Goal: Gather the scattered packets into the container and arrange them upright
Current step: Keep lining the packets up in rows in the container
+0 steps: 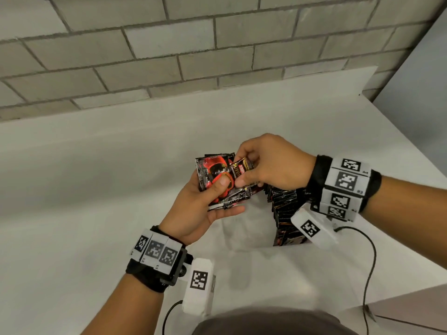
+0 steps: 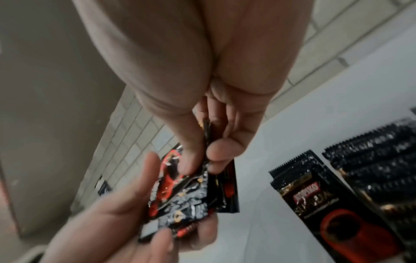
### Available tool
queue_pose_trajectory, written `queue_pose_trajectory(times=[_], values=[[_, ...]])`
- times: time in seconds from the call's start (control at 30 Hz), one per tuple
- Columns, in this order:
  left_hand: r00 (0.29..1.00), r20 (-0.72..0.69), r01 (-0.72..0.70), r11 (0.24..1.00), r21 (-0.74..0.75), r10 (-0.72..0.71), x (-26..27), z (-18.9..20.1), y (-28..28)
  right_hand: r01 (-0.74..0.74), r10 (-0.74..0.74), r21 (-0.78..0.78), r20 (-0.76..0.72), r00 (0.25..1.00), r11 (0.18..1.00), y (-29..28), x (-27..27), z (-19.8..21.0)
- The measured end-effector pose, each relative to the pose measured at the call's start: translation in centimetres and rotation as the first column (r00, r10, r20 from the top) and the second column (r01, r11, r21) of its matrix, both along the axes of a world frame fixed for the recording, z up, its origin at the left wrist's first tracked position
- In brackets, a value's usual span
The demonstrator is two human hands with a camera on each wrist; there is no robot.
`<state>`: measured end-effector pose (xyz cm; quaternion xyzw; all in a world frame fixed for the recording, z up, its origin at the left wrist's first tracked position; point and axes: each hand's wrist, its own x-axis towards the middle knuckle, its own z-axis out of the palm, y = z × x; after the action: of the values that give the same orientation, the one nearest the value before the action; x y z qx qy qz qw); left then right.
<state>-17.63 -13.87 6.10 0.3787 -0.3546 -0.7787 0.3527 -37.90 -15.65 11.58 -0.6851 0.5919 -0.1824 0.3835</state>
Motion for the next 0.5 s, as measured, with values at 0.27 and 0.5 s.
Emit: queue_pose_trajectory(times=[0.27, 0.5], values=[[0.996, -0.001, -0.084, 0.996, 0.032, 0.084, 1.8, -1.2, -0.2, 0.058, -0.066, 0.097, 0.077, 0.995, 0.994, -0.8, -1.7, 0.3], [0.97, 0.058, -0.235, 0.972, 0.005, 0.235, 4.1, -1.6, -1.4, -0.092, 0.061, -0.08, -0.319, 0.946, 0.993, -1.6, -2.1, -0.9]])
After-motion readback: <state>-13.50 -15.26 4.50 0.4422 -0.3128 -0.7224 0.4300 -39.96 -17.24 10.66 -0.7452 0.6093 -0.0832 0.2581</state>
